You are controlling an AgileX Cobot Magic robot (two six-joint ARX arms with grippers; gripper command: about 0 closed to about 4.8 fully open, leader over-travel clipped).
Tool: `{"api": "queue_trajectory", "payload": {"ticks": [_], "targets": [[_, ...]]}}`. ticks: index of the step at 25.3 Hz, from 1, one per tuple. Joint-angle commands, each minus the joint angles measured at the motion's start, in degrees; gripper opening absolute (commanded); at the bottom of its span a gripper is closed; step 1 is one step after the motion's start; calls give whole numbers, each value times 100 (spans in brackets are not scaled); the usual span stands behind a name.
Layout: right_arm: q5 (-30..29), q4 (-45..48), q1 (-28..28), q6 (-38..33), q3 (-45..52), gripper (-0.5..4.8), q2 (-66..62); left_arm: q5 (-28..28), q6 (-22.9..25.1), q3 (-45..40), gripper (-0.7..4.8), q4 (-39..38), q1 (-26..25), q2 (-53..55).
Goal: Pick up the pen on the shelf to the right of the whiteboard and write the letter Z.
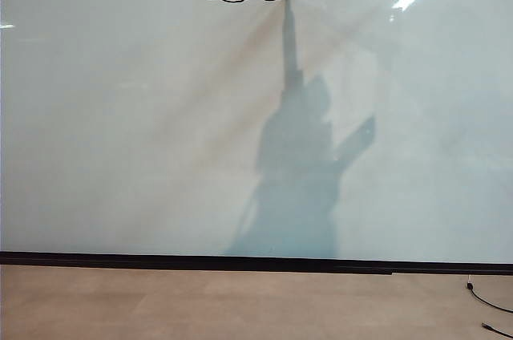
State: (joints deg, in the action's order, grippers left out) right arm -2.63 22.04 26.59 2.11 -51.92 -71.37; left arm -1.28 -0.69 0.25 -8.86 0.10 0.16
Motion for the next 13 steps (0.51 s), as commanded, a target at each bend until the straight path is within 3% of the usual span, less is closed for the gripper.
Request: {"api": "queue_trajectory", "payload": {"ticks": [1, 6, 13], "targets": [[212, 116, -114, 76, 2, -9, 98, -2, 24, 13, -4, 33, 2, 2], [-142, 11, -66, 72, 4, -9, 129, -2, 24, 13, -4, 31, 2, 2], [315, 94, 1091, 227, 310, -9, 179, -2, 24, 13, -4, 31, 2, 2]]}}
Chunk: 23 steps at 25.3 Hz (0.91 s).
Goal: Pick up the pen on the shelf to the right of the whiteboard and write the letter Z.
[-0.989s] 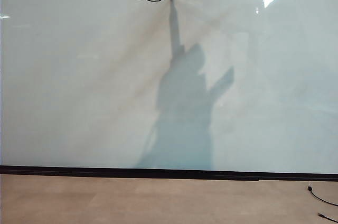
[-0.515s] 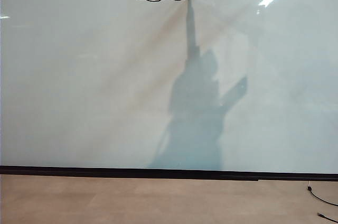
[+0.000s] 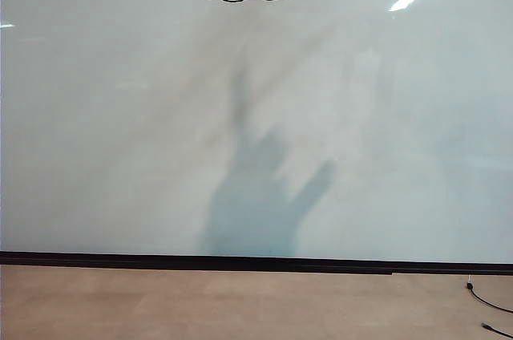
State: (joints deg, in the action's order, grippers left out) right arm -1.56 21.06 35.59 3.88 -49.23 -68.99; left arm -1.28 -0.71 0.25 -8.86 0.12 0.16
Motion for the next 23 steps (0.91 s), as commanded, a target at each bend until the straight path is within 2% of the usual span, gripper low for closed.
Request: {"api": "queue_trajectory", "payload": {"ticks": [1, 6, 11, 23], "targets": [[227, 262, 278, 50, 46, -9, -120, 0, 26, 13, -4, 28, 0, 2], [428, 614, 667, 42, 46, -9, -654, -4, 26, 13, -4, 33, 0, 2], [291, 1187, 667, -260, 44, -9, -1366, -7, 26, 13, -4, 33, 0, 2], [273, 1180, 647, -260, -302, -9, -2232, -4, 26, 13, -4, 33, 0, 2]]}}
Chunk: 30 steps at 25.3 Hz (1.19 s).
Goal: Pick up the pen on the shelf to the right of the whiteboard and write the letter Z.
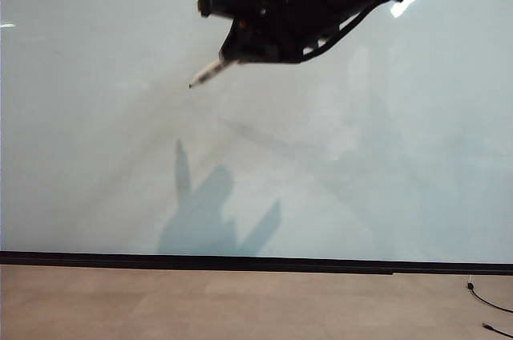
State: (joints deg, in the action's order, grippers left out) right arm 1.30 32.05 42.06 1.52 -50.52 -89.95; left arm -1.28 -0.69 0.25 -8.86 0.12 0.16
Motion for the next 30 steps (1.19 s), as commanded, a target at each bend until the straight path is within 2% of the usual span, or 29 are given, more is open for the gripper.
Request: {"api": "queue_trajectory", "payload": {"ticks": [1, 9, 30], "targets": [[-11, 76, -2, -24, -190, -9, -170, -2, 24, 13, -5, 31, -2, 2], [179, 46, -79, -24, -188, -9, -260, -2, 24, 13, -5, 31, -2, 2], [92, 208, -286, -28, -299, -9, -507, -2, 24, 13, -5, 31, 0, 2]]}}
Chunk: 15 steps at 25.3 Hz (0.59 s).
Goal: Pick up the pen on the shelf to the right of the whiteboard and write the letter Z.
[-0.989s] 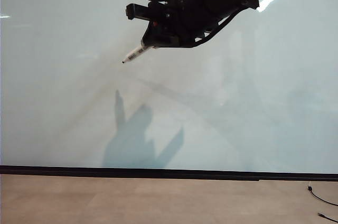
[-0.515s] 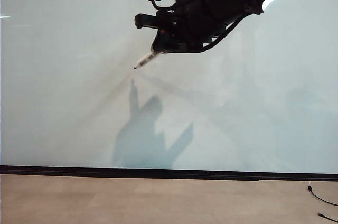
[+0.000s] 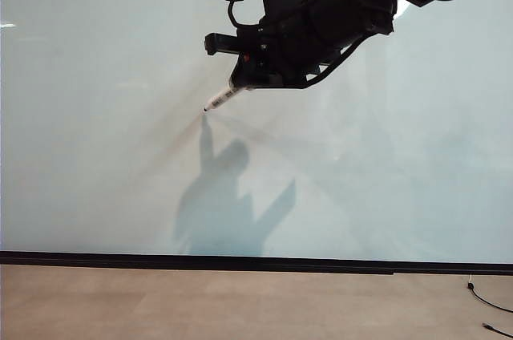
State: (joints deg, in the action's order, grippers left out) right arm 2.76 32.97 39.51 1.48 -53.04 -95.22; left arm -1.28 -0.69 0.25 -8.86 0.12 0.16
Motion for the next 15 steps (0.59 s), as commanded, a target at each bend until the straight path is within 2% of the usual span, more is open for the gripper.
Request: {"api": "queue_trajectory", "payload": {"ticks": [1, 15], "targets": [[-52, 116, -31, -24, -48, -9, 20, -2, 24, 13, -4, 31, 0, 2], [164, 116, -66, -22, -59, -9, 52, -2, 24, 13, -4, 31, -2, 2]]}}
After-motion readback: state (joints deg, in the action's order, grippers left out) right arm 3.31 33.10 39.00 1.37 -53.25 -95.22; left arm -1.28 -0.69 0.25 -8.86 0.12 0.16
